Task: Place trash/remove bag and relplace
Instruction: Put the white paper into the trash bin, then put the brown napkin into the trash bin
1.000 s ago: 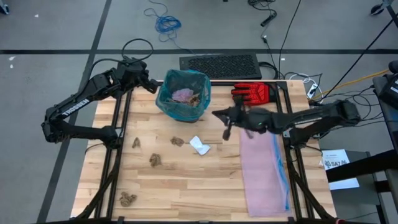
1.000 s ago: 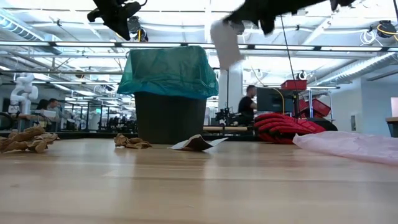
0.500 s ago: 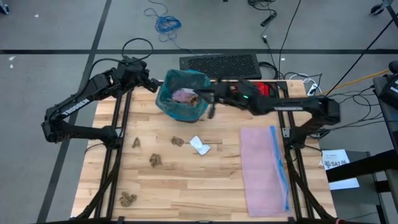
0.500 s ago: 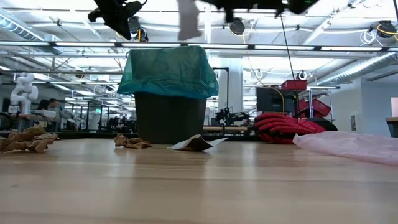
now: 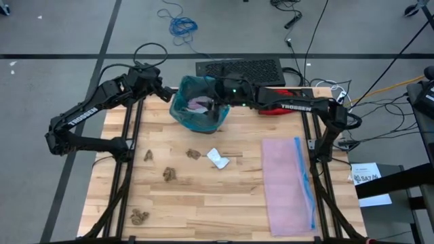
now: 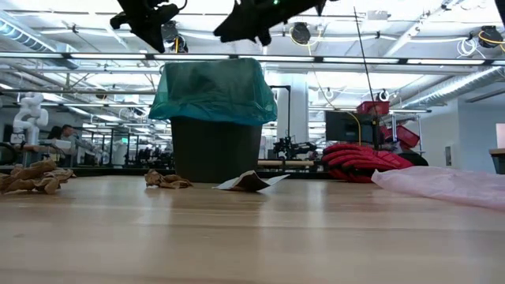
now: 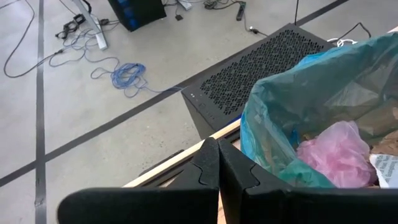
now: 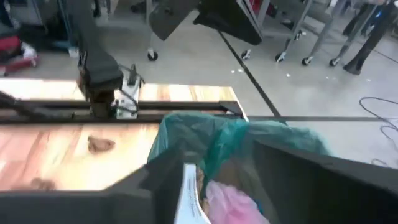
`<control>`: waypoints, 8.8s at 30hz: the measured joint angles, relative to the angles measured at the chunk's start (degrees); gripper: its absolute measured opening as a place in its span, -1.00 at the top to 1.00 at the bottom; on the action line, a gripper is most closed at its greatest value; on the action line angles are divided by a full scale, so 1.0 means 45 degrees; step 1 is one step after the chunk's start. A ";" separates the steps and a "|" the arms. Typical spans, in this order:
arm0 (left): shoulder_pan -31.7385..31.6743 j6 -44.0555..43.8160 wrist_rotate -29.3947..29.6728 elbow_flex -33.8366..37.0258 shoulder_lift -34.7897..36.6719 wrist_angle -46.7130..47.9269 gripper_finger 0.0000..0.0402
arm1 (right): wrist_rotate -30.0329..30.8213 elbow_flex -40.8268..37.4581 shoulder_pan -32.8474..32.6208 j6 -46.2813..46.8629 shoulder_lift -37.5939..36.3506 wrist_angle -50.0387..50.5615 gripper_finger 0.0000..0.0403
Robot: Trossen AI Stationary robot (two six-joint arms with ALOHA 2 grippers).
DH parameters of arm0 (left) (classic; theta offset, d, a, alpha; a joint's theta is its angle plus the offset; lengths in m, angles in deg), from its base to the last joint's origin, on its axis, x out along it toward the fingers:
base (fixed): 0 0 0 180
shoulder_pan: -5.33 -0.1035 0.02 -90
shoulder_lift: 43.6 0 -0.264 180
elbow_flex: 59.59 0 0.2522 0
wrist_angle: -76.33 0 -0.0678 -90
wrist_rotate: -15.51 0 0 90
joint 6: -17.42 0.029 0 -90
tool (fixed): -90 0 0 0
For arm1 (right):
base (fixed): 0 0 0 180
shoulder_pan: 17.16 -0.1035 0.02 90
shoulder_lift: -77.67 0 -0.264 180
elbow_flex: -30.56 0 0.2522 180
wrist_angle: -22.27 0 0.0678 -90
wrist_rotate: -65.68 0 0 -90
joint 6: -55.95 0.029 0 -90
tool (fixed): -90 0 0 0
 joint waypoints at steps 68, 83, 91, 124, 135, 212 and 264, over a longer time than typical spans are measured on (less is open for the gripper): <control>0.1360 0.0928 -0.0437 0.1506 0.0024 -0.0898 1.00 | 0.5726 -0.4777 -0.6945 0.4025 0.0614 -0.0857 1.00; 0.1525 0.1336 -0.0442 0.1233 0.0272 -0.1719 1.00 | 0.5778 -0.4651 -0.3767 -0.0774 -0.3270 -0.2287 1.00; 0.1525 0.1282 -0.0729 0.1233 0.0262 -0.1768 1.00 | 0.1757 -0.4663 -0.1066 0.0311 -0.2909 -0.2339 1.00; 0.5356 0.3248 -0.6019 0.1647 -0.3170 0.1667 1.00 | 0.0328 -0.4707 -0.1226 0.0230 -0.5858 0.3503 0.12; 0.6416 0.3240 -0.5693 0.1671 -0.6173 0.1777 1.00 | 0.0285 -0.5557 -0.2483 0.0826 -0.5942 0.4079 0.13; 0.2469 0.4591 -0.2300 0.0959 -0.1412 -0.5398 1.00 | 0.0369 -0.5593 -0.2739 -0.0338 -0.5971 0.3600 0.13; 0.4269 -0.3444 -0.2555 0.0631 -0.2618 0.8223 0.95 | -0.0781 -0.5968 -0.2258 -0.0570 -0.5976 0.5889 0.21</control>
